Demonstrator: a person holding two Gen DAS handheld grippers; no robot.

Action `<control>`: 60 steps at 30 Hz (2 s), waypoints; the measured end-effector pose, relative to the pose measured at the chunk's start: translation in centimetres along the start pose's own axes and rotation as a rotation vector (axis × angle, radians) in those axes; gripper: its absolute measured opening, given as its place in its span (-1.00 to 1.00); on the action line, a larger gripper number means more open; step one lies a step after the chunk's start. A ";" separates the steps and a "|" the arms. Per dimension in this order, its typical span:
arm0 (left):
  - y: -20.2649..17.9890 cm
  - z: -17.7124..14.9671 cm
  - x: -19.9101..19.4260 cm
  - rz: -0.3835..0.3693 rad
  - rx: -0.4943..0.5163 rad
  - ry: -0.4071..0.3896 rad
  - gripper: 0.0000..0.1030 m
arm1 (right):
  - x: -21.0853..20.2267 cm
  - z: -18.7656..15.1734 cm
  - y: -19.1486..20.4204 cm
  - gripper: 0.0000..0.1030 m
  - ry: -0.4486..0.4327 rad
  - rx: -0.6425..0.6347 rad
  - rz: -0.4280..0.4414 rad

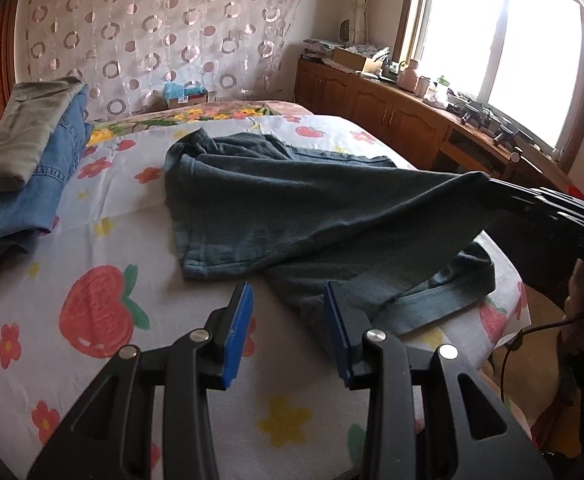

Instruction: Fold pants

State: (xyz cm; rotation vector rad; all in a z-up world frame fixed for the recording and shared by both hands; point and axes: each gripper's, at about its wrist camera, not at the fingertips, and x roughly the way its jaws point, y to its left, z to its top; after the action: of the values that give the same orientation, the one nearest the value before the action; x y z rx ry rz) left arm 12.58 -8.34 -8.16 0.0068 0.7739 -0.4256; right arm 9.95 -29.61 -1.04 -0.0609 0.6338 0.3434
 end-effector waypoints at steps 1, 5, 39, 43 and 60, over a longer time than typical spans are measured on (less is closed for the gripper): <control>0.0 0.0 0.0 -0.001 0.000 -0.001 -0.32 | -0.4 0.0 0.0 -0.94 -0.007 -0.005 -0.004; -0.3 0.1 -0.1 -0.003 0.004 -0.003 -0.32 | -1.9 -0.3 -0.4 -0.95 -0.024 -0.005 -0.025; 1.8 0.9 -1.9 0.038 -0.005 -0.055 -0.32 | -1.3 -3.5 -2.5 -0.45 0.042 0.078 -0.013; 3.0 1.2 -2.3 0.055 -0.002 -0.060 -0.32 | 0.3 -1.6 -0.9 -0.45 0.039 0.049 0.031; 6.9 2.9 -2.4 0.066 -0.003 -0.083 -0.32 | 12.3 2.7 6.6 -0.45 0.189 -0.104 0.212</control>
State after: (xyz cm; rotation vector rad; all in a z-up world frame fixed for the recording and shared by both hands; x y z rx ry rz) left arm 15.65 -1.58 -5.50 0.0116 0.6903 -0.3599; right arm 18.52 -19.31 -5.79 -0.1268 0.8118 0.5804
